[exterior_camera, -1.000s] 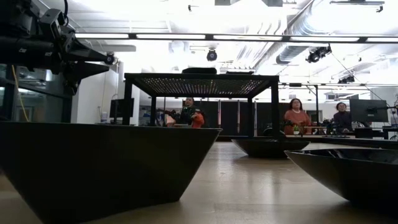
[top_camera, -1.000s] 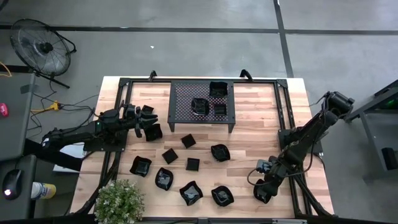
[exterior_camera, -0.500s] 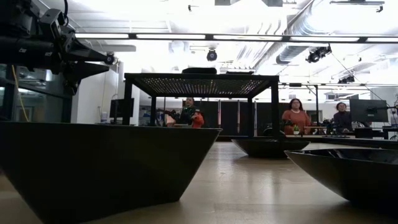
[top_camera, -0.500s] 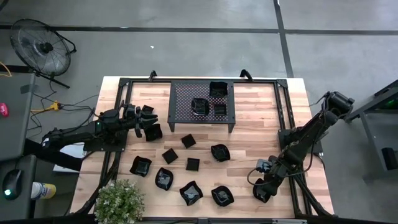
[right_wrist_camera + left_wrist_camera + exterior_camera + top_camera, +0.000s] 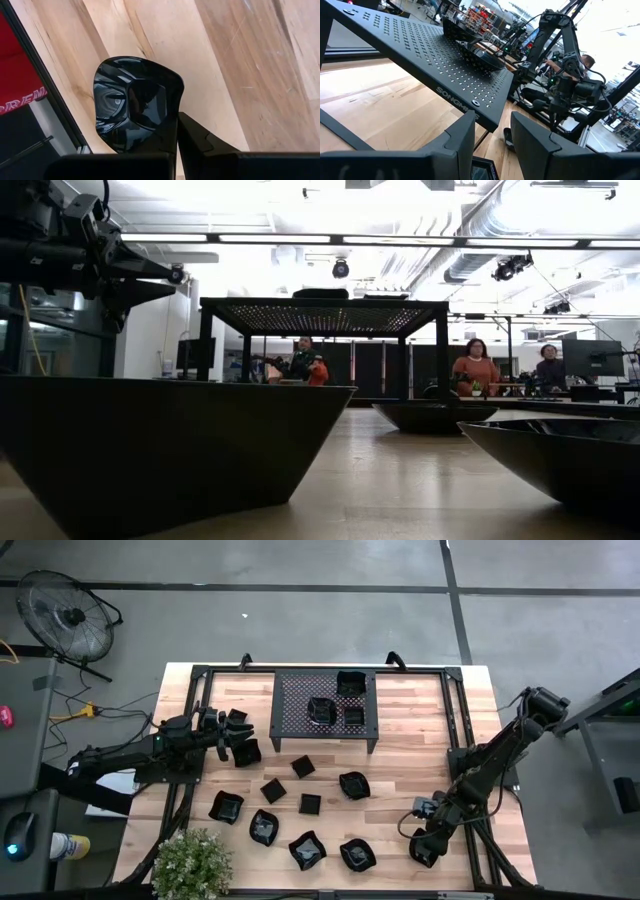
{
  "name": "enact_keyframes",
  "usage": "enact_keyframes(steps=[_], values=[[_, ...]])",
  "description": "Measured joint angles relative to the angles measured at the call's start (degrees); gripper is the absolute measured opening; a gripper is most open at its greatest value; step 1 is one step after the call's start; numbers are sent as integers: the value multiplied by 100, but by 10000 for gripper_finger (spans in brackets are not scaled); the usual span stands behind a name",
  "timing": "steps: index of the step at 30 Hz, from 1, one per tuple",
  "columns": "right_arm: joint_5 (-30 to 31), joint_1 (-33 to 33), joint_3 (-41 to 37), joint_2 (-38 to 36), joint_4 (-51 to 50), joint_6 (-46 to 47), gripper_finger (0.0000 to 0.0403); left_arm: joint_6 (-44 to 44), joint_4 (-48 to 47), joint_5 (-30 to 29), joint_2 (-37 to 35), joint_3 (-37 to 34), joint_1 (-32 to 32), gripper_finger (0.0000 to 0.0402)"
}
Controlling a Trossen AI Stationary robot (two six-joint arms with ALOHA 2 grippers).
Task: Pick & Place Mini shaped plates
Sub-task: Stack the black leaf-shaped plate on top of the other black leaf-shaped plate on the shelf
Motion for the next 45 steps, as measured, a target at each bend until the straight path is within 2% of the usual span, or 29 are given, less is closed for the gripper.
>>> enact_keyframes(steps=[15,24,32,37,45], values=[[29,0,0,-637,-87,225,0,-1,0,1,0,-1,1,124],[282,0,0,-980,-105,373,0,1,0,-1,0,1,-1,124],[258,0,0,-1265,-215,793,0,0,0,0,0,1,-1,124],[522,0,4,-1478,-227,1092,0,0,0,1,1,0,0,124],[660,-308,14,-1850,-216,847,0,1,0,-1,0,1,1,124]])
